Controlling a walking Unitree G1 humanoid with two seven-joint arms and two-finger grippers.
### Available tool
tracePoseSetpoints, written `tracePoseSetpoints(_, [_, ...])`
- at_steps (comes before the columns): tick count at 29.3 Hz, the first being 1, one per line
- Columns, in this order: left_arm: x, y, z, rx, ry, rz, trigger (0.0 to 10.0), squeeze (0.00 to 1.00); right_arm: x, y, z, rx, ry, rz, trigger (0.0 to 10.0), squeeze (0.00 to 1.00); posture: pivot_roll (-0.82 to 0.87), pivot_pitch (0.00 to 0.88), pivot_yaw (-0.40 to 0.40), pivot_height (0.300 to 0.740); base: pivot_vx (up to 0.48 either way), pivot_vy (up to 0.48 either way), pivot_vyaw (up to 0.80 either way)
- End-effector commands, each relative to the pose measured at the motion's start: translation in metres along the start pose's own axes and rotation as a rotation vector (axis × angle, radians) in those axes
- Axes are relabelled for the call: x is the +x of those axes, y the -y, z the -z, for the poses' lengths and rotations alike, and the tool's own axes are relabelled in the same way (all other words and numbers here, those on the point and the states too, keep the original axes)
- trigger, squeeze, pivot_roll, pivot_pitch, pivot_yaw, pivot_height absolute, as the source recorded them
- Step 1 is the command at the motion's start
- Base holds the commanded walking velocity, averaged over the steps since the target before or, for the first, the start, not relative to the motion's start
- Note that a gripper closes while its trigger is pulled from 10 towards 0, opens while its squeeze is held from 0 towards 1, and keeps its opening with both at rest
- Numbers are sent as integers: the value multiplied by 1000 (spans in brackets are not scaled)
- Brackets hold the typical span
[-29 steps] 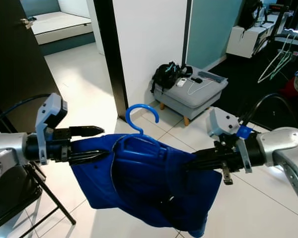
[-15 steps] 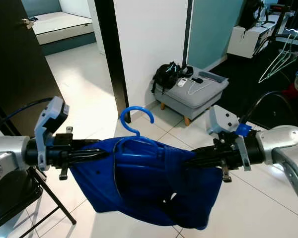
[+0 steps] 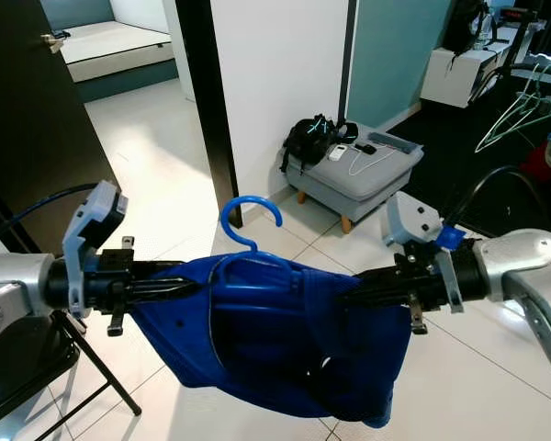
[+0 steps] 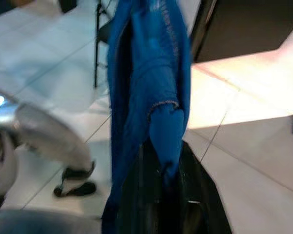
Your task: Hang hanger
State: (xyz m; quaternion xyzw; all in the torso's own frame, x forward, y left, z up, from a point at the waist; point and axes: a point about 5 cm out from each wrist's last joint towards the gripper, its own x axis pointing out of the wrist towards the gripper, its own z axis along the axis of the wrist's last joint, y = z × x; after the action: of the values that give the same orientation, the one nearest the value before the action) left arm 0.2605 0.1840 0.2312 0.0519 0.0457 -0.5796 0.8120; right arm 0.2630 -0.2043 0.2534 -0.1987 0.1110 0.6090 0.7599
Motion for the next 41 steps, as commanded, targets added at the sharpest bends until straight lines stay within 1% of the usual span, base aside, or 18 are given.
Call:
tracePoseSetpoints(1, [0,1,-2,9,6,3,0,0,0,2,-4,-8,32,19,10000,1000,-11,0,16,740,0,0,0])
tracePoseSetpoints(5, [-3,-4,0,7,10,-44,0,0,0,6,-2,5,72,66,10000,1000,-11,0,16,740,0,0,0])
tracePoseSetpoints(6, [-8,-9,3,0,14,-101,0,0,-1,11,2,24,109,127,10000,1000,-10,0,16,740,0,0,0])
tracePoseSetpoints(15, [-20,-10,17,-34,5,-176,0,0,-8,15,7,77,196,218,10000,1000,-11,0,11,740,0,0,0])
tracePoseSetpoints(21, [-41,-11,38,-101,-3,-308,0,0,-14,21,14,145,302,347,10000,1000,-7,0,4,740,0,0,0])
tracePoseSetpoints(23, [-50,-13,47,-112,18,-423,0,0,-6,21,18,209,392,426,10000,1000,-8,0,2,740,0,0,0])
tracePoseSetpoints(25, [-50,-13,47,-112,18,-423,0,0,-6,21,18,209,392,426,10000,1000,-8,0,2,740,0,0,0])
tracePoseSetpoints(26, [-53,-15,50,-121,43,-485,0,0,1,21,22,246,427,483,10000,1000,-8,0,1,740,0,0,0])
tracePoseSetpoints(27, [-47,-12,53,-136,105,-555,0,0,15,17,31,322,479,553,10000,1000,-8,0,1,740,0,0,0])
tracePoseSetpoints(29, [-47,-12,53,-136,105,-555,0,0,15,17,31,322,479,553,10000,1000,-8,0,1,740,0,0,0])
tracePoseSetpoints(31, [-43,-10,55,-148,150,-599,0,0,25,14,37,376,508,600,10000,1000,-8,0,1,740,0,0,0])
tracePoseSetpoints(32, [-30,-2,60,-165,219,-673,3686,0,42,8,53,469,490,688,10000,0,-7,0,-2,740,0,0,0])
tracePoseSetpoints(33, [-19,5,64,-170,269,-741,10000,0,54,2,69,547,459,753,10000,0,-2,0,-9,740,0,0,0])
tracePoseSetpoints(34, [-12,10,66,-171,297,-783,10000,0,61,-3,79,589,431,790,10000,0,-2,0,-9,740,0,0,0])
tracePoseSetpoints(36, [-12,10,66,-171,297,-783,10000,0,61,-3,79,589,431,790,10000,0,-2,0,-9,740,0,0,0])
tracePoseSetpoints(38, [-5,25,81,-146,260,-891,10000,0,70,-20,100,632,309,884,10000,0,-4,0,-20,740,0,0,0])
tracePoseSetpoints(39, [-5,25,81,-146,260,-891,10000,0,70,-20,100,632,309,884,10000,0,-4,0,-20,740,0,0,0])
tracePoseSetpoints(41, [-12,40,90,-21,183,-1029,10000,0,74,-42,103,585,203,960,10000,0,-9,0,-24,740,0,0,0])
